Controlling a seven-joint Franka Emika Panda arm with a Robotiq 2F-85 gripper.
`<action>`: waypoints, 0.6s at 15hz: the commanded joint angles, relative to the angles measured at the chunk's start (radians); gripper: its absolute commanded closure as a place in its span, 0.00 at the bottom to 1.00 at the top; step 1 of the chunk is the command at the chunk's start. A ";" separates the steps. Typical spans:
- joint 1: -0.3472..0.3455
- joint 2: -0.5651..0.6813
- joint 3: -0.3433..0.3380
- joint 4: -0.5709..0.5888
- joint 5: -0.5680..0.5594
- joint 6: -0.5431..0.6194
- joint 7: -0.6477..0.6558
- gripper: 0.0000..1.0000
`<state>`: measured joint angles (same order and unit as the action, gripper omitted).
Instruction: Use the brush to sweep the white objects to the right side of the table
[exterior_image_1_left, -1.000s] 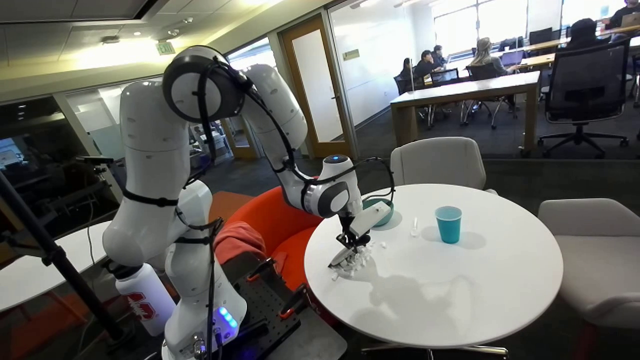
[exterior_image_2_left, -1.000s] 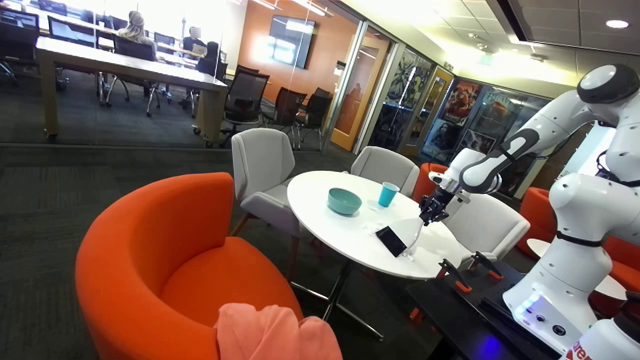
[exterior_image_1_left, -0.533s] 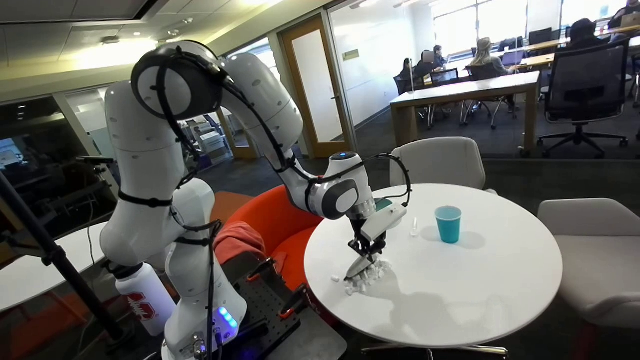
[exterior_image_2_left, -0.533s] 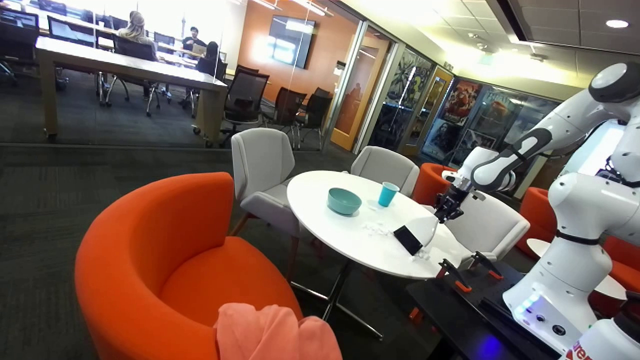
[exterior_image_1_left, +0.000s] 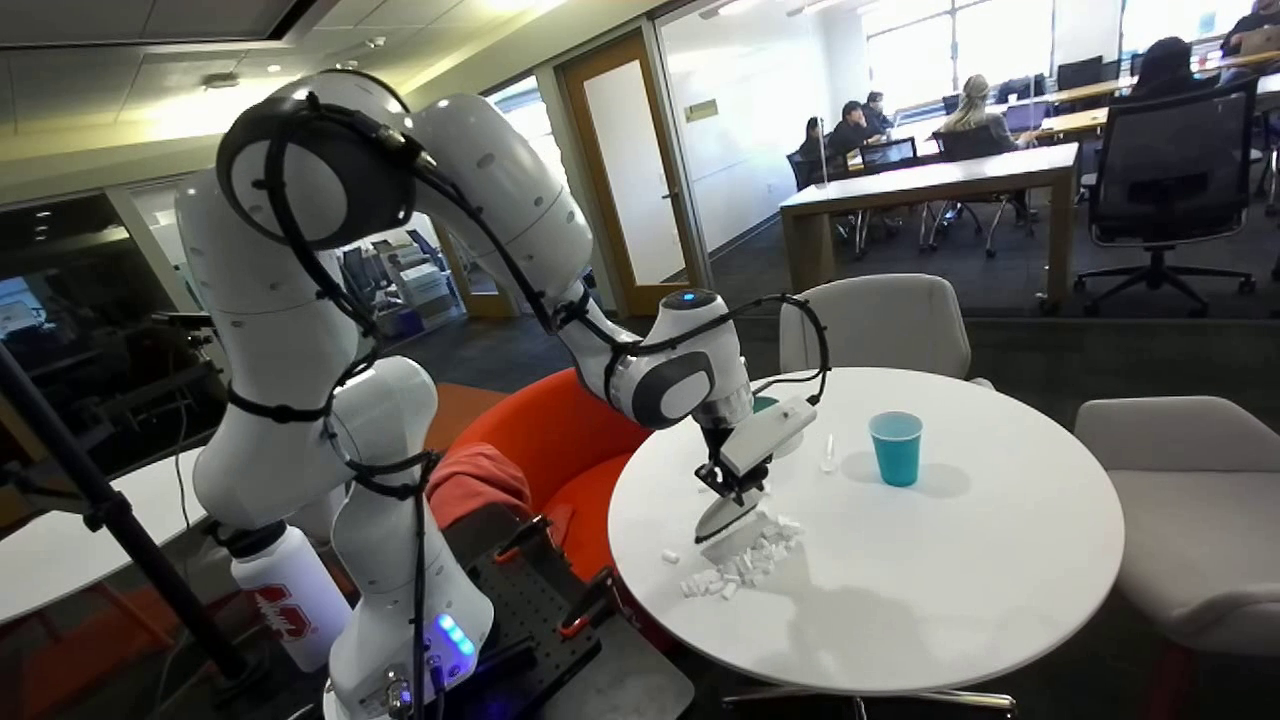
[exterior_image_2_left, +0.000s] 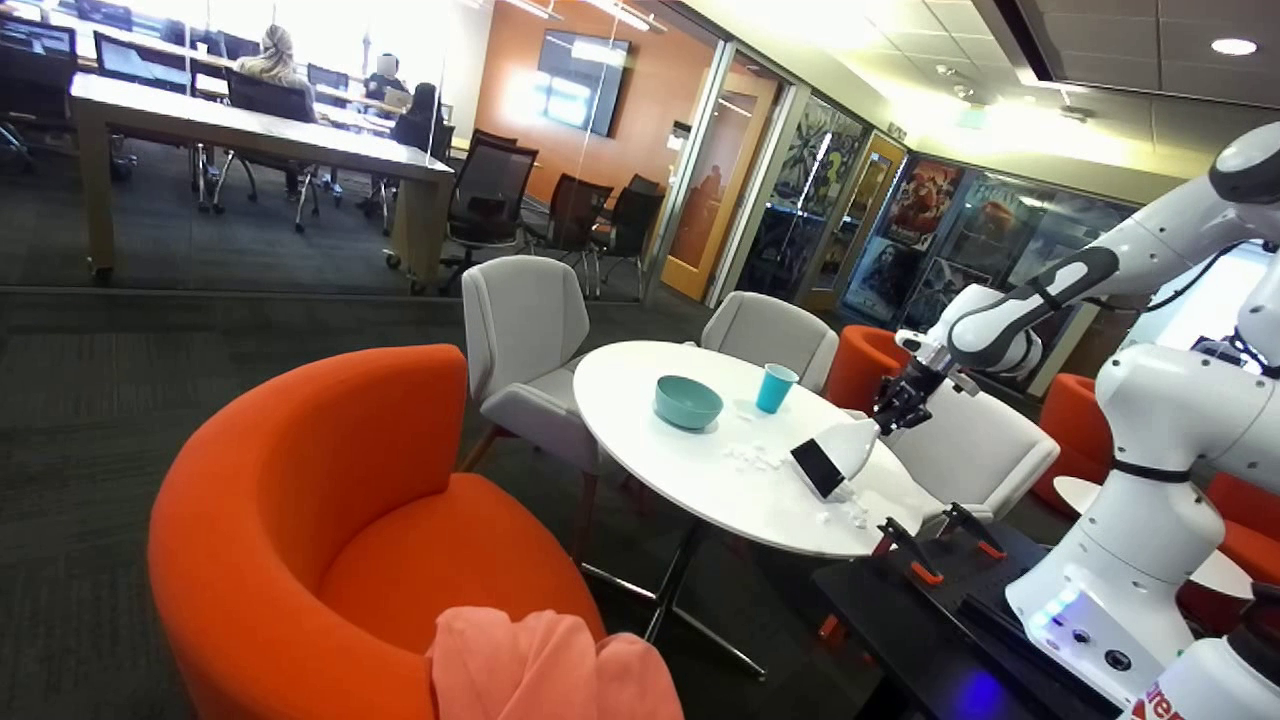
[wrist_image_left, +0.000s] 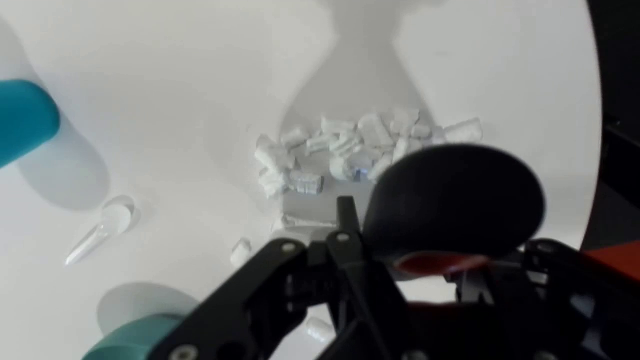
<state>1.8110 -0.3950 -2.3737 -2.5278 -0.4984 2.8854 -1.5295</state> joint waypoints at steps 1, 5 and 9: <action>-0.194 -0.043 0.272 -0.013 0.209 -0.077 -0.113 0.86; -0.355 -0.119 0.519 0.004 0.214 -0.215 -0.027 0.86; -0.292 -0.120 0.519 -0.013 0.190 -0.177 0.062 0.86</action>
<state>1.4759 -0.5018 -1.8486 -2.5374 -0.2895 2.6900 -1.5295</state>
